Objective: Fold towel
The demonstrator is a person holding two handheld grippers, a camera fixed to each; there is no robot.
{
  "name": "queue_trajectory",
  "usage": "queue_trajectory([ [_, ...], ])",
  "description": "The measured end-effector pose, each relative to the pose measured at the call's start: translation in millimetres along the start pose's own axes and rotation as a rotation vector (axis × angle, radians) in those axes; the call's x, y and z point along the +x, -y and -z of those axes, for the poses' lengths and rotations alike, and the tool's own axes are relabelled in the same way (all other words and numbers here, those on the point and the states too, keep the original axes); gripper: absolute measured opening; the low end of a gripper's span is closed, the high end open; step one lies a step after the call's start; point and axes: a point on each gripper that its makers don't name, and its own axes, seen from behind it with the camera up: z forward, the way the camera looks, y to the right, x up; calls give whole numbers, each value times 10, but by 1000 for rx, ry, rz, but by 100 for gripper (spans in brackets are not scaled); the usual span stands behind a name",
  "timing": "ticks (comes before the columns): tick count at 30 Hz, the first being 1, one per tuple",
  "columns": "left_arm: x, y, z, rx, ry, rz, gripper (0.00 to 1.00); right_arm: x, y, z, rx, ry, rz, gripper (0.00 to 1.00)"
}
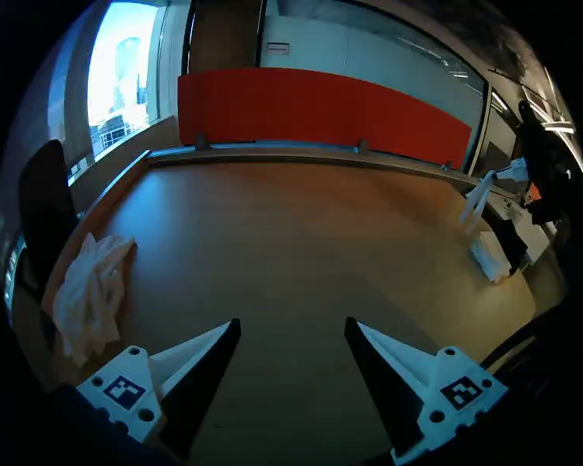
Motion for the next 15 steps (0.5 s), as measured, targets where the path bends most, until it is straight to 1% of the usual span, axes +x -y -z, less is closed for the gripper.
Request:
queue_trajectory([
  [4,1,-21,-16,1,4,1,100,-80,-182,40,-20,15,-16,4],
  [8,0,-53,-29,-2,7,1,100,-143,-308,76,-34,25,-27,4],
  [15,8,-100,-54,-8,11,-9,100,-276,-402,123,-45,43,-42,4],
])
